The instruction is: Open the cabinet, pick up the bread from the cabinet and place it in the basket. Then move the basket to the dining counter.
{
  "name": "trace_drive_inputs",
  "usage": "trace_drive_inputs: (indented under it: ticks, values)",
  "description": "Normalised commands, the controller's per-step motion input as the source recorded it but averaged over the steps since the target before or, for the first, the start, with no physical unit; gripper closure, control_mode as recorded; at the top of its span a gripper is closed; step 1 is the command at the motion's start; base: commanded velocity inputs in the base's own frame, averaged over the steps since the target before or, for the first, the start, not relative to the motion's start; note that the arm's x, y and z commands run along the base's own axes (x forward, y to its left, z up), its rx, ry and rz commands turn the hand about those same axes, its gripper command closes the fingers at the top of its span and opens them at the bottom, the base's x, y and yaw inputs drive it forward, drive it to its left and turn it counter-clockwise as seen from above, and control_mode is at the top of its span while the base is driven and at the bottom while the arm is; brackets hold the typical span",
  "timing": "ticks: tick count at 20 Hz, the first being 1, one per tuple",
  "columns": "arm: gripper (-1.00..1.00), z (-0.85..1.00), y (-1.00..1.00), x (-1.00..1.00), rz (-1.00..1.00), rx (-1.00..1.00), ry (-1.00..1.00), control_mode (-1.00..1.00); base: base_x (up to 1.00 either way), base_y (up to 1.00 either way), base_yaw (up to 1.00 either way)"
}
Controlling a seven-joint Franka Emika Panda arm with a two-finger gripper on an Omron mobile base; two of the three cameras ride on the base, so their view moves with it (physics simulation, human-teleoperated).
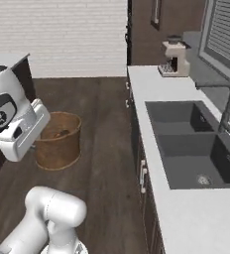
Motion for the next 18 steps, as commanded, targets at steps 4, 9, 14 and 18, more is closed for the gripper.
trace_drive_inputs:
  ticks: [4,9,14,18]
  values:
    - [1.0,0.0,0.0,0.0,0.0,0.0,0.0,1.0,0.03,0.0,1.0]
    - [1.0,0.0,0.0,0.0,0.0,0.0,0.0,1.0,0.41,0.0,0.98]
    - [1.0,0.0,0.0,0.0,0.0,0.0,0.0,1.0,0.73,-0.17,0.89]
    - [1.0,0.0,0.0,0.0,0.0,0.0,0.0,1.0,0.85,-0.79,0.63]
